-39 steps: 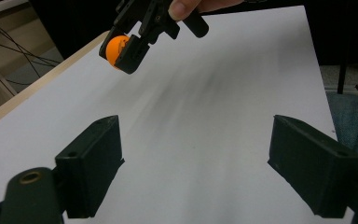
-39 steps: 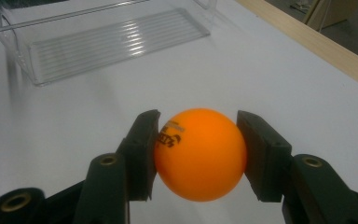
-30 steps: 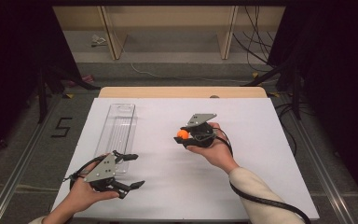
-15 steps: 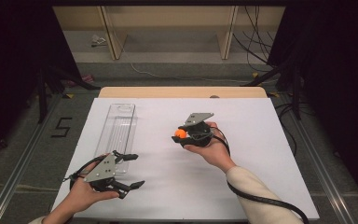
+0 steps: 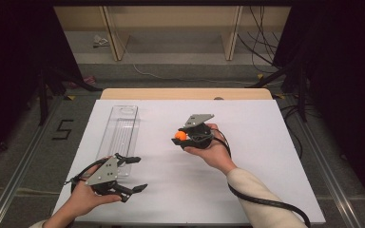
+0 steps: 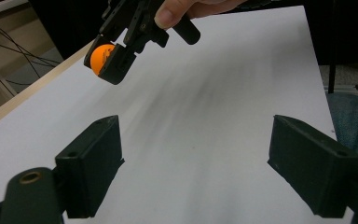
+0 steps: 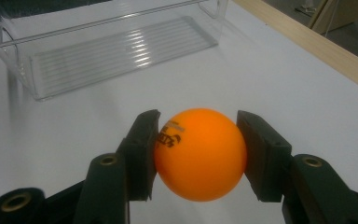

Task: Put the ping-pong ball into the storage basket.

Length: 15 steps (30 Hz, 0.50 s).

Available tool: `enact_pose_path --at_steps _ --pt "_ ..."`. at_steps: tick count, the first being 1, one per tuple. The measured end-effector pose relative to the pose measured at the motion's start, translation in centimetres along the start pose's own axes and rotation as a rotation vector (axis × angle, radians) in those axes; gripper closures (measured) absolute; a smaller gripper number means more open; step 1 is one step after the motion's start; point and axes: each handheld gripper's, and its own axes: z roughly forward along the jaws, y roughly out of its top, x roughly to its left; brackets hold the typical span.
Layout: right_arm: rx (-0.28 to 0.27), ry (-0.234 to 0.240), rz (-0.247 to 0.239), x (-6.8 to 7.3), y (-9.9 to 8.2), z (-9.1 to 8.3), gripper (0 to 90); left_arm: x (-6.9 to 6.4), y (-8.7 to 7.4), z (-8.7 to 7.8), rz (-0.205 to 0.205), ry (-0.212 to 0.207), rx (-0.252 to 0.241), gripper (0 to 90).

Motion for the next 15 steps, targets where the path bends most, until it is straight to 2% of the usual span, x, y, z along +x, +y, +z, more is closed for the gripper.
enact_pose_path --at_steps 15 --pt "-0.004 0.004 0.003 0.10 0.33 0.49 51.4 -0.02 0.02 0.00 0.001 -0.001 -0.001 17.0"
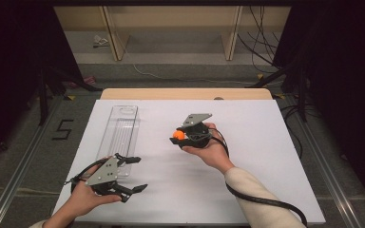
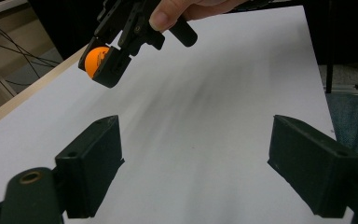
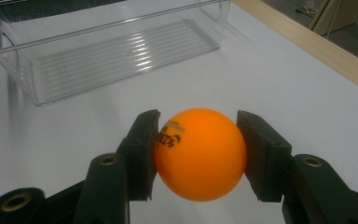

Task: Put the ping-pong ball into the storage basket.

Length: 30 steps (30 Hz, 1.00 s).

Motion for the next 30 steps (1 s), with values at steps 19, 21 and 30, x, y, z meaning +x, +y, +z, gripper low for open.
enact_pose_path --at_steps 19,21,30 --pt "-0.009 0.006 -0.003 0.30 0.59 0.60 51.5 -0.02 0.00 0.01 0.001 -0.002 0.002 16.9" --pt "-0.009 0.005 -0.003 0.31 0.64 0.64 51.4 -0.03 0.00 0.01 0.001 -0.003 0.002 16.9" --pt "-0.012 0.005 -0.002 0.32 0.85 0.80 51.4 -0.03 0.01 0.02 0.002 -0.003 0.003 16.9"
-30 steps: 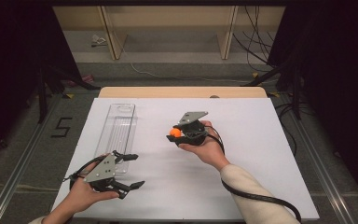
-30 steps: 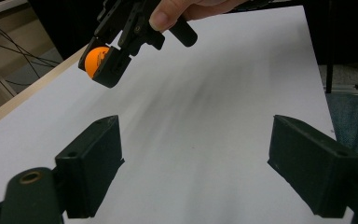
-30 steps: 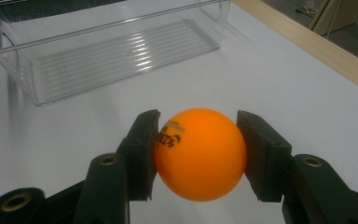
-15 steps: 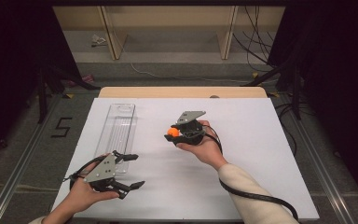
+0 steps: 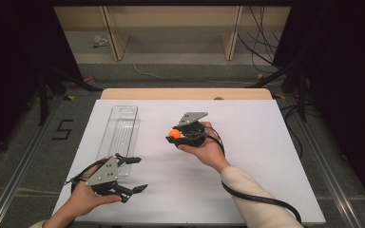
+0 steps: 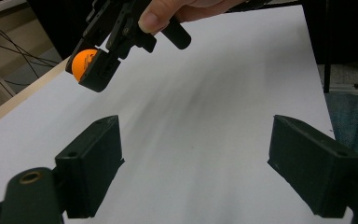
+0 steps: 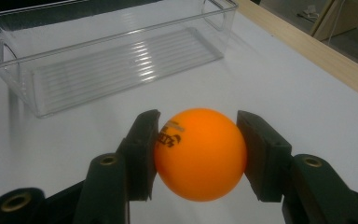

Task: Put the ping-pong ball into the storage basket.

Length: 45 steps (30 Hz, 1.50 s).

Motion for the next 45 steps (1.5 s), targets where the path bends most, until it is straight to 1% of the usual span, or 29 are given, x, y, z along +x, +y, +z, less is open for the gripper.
enact_pose_path --at_steps 26,32,45 --pt "-0.015 0.011 -0.005 0.3 1.1 1.1 51.4 0.0 0.0 0.0 0.000 -0.002 -0.001 16.9" --pt "-0.011 0.014 -0.004 0.4 1.3 1.4 51.5 0.0 0.0 0.0 0.000 -0.004 0.001 16.9" --pt "-0.019 0.024 -0.006 0.5 2.1 2.1 51.5 0.0 0.0 0.0 0.000 -0.005 0.001 17.0"
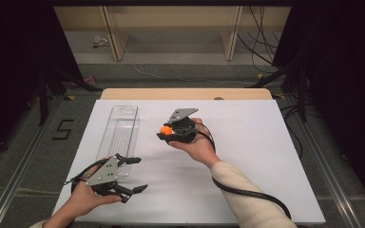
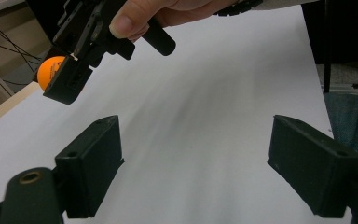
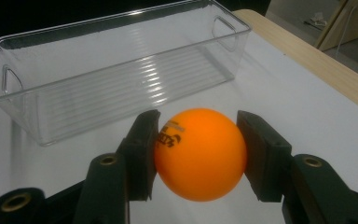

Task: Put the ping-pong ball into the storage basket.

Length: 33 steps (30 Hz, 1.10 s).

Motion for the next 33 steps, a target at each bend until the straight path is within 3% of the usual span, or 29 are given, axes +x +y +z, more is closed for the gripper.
enact_pose_path --at_steps 33 --pt "-0.011 0.014 -0.009 0.1 2.0 1.4 51.5 0.0 0.0 0.0 0.001 -0.005 0.004 17.0"
